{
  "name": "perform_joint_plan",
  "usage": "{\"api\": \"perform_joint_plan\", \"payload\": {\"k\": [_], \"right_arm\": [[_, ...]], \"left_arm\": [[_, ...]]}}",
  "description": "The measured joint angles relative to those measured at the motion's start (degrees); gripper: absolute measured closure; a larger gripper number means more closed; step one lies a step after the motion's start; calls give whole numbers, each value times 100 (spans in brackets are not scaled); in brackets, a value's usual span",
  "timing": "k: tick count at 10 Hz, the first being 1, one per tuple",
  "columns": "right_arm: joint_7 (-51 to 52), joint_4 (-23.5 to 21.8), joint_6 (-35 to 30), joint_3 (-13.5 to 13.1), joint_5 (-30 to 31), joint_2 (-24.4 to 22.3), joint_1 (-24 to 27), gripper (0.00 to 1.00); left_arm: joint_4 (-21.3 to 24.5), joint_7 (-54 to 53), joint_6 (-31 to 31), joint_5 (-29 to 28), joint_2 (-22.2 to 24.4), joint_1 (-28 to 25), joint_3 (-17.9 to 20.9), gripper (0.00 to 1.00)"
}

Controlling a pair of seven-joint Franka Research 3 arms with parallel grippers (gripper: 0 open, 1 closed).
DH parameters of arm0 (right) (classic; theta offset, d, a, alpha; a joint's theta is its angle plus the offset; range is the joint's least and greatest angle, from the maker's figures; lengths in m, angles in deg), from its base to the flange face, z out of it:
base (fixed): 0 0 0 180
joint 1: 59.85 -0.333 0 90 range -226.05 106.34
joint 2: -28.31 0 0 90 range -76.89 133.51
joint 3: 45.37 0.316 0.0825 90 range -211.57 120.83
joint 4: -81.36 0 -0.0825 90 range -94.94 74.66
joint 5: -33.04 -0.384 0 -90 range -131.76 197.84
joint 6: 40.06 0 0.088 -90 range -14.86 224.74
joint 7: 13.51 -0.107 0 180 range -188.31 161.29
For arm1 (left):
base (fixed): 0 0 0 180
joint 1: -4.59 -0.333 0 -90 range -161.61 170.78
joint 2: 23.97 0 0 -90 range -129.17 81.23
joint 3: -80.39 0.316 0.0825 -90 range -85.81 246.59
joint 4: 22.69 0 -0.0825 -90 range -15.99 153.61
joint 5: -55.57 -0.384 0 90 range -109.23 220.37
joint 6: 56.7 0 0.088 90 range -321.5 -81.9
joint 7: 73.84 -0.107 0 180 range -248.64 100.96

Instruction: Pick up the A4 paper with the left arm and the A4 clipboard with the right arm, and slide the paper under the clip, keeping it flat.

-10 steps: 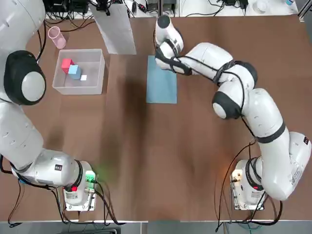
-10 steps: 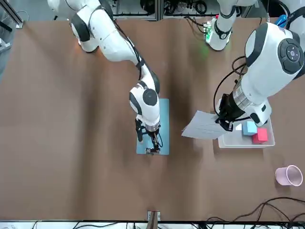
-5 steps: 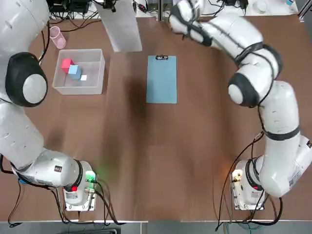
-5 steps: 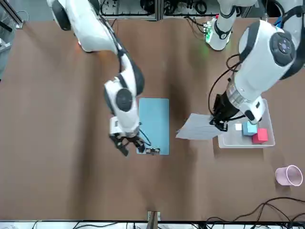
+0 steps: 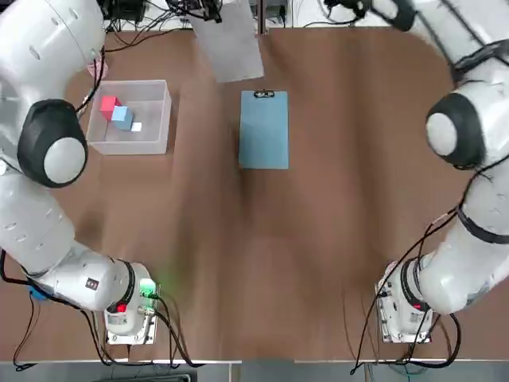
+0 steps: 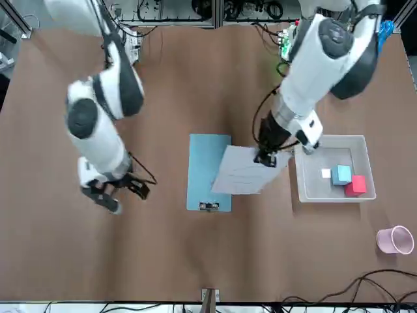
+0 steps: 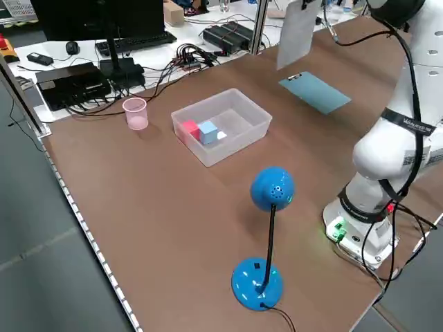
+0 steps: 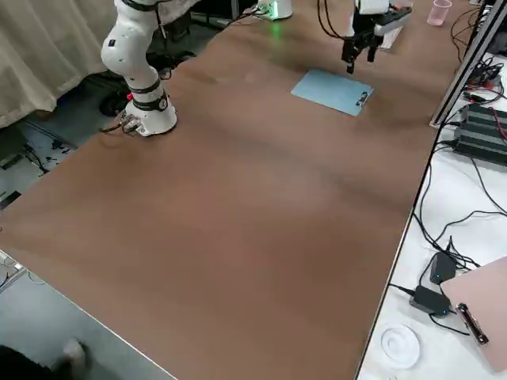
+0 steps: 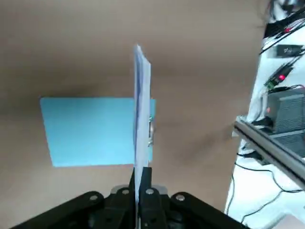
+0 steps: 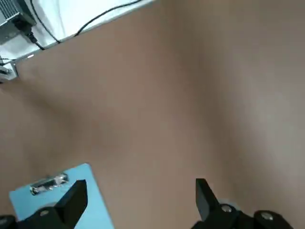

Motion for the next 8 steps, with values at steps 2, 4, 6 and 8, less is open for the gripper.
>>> {"api": "perform_joint_plan", "payload": {"k": [2,4,6,8], "right_arm": [[1066,-367,-557,-6,1,-728,525,0],[2089,-483,-1033,-7,-2,-1259,1001,0],[2511,-545,-1392,-6,-3,-1597,1323,0],[2774,-858,-1414,-5,-3,-1840,1493,0]], "left_arm": [[340,409,-44,-108,-47,397,8,99],[602,676,-111,-315,-81,778,10,99],[774,820,-255,-435,-97,1005,16,99],[836,1189,-681,-907,-108,1061,18,99]]}}
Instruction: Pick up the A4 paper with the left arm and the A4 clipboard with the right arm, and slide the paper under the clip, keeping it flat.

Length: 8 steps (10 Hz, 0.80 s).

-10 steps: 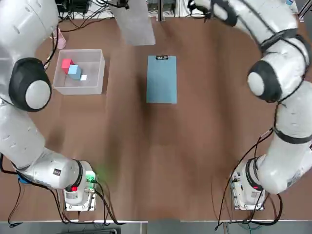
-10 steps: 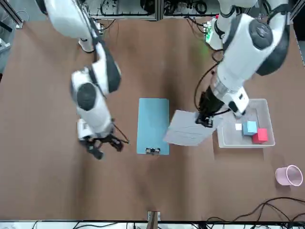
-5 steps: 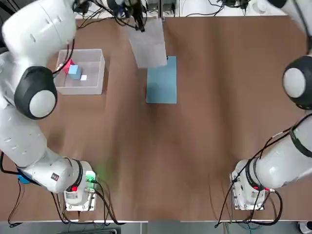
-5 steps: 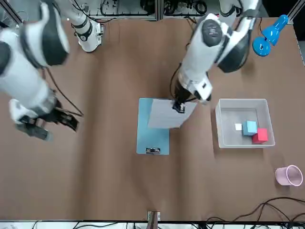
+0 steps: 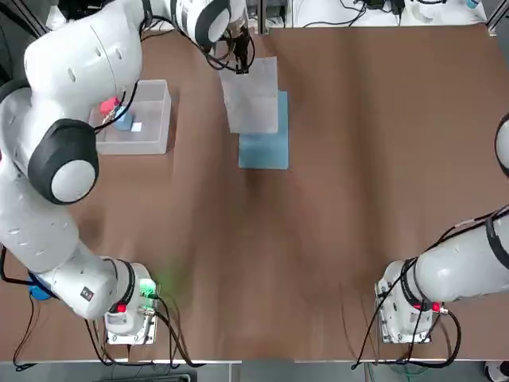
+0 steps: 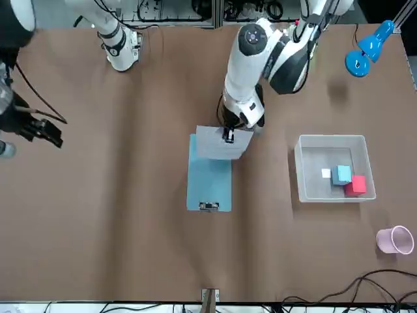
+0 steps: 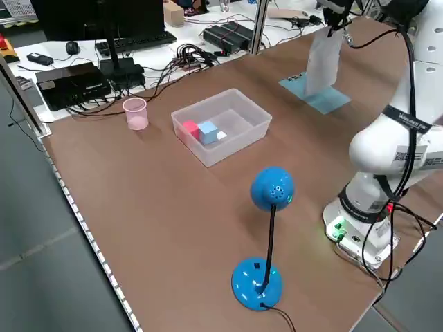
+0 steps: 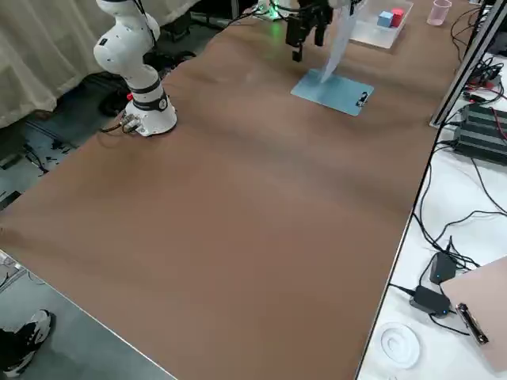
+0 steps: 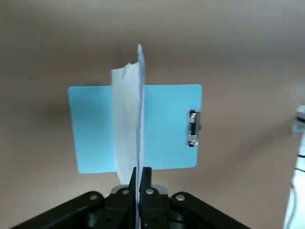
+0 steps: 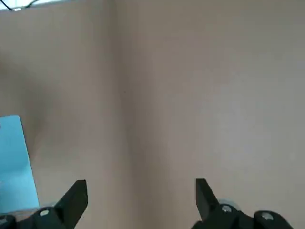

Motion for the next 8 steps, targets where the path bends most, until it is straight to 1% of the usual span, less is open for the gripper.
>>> {"api": "perform_joint_plan", "payload": {"k": [2,3,5,6,7,8], "right_arm": [[725,-195,183,2,1,-123,220,0],[1102,-188,218,0,1,-131,405,0],[1372,-18,261,-1,1,-153,660,0],[1384,64,256,7,-2,-159,671,0],[1384,84,252,40,-3,-159,669,0],[1384,82,241,69,-3,-154,666,0]], "left_arm": [[36,412,-426,-162,-142,94,3,99],[38,531,-624,-187,-219,102,7,99],[70,680,-742,-500,-364,193,12,99],[178,766,-742,-713,-450,392,13,99],[388,870,-745,-842,-499,647,13,99],[583,941,-744,-883,-515,861,12,99]]}}
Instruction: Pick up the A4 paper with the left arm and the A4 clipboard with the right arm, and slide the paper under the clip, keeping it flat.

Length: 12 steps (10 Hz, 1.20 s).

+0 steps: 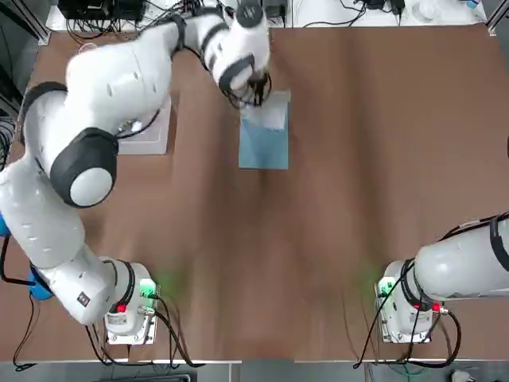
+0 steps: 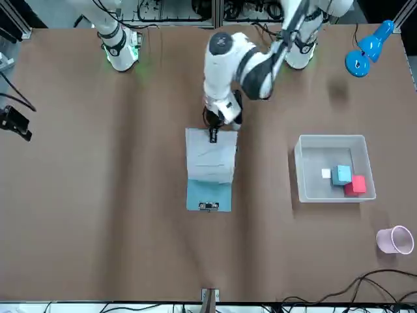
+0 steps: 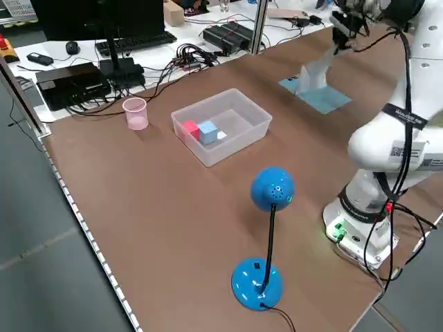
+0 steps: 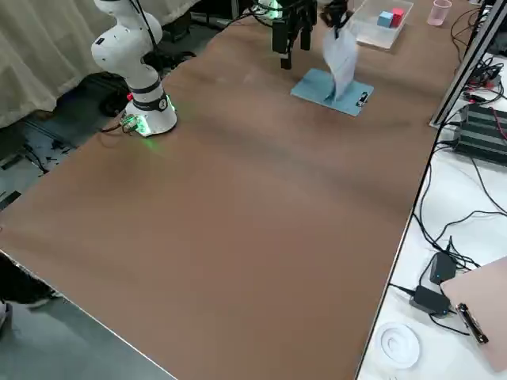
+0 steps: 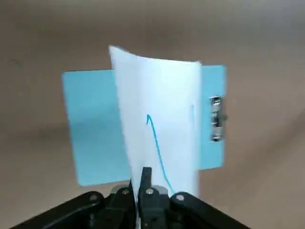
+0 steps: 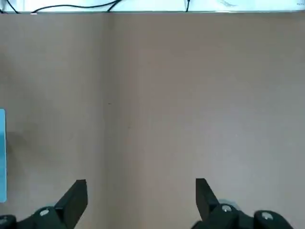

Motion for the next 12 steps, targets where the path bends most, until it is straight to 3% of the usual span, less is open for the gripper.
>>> {"api": "perform_joint_plan", "payload": {"k": [4,7,12], "right_arm": [[0,-5,-771,36,0,2,-8,0],[0,-5,-775,54,0,2,-23,0],[0,-5,-777,58,0,2,-23,0]], "left_arm": [[266,-160,418,-16,0,194,-32,99],[268,-327,750,69,5,239,-97,99],[233,-331,549,318,-52,270,-85,99]]}}
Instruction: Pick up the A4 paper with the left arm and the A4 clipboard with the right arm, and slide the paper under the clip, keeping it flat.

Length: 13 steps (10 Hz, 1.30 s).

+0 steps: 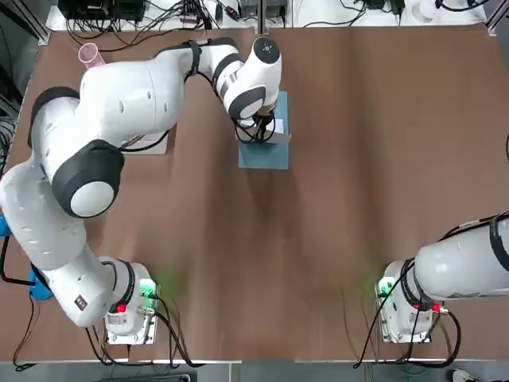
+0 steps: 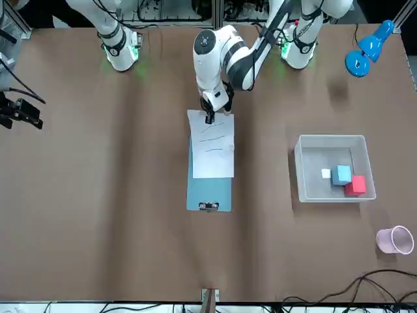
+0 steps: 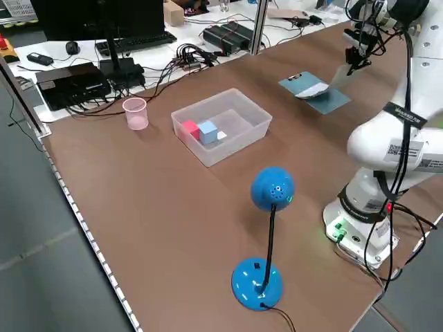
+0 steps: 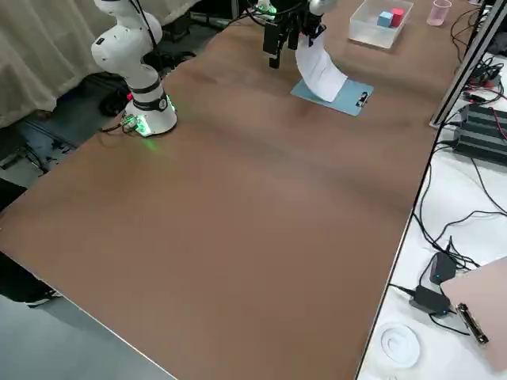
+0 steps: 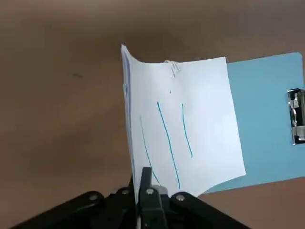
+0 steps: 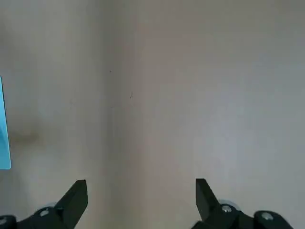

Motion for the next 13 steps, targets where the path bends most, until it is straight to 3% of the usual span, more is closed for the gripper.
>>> {"api": "perform_joint_plan", "payload": {"k": [5,13], "right_arm": [[-276,0,-22,13,-3,0,-77,0],[-312,-2,-38,15,-3,0,-98,0]], "left_arm": [[-42,-33,-352,-769,-178,0,36,99],[-496,56,-521,-290,-470,-444,101,99]]}}
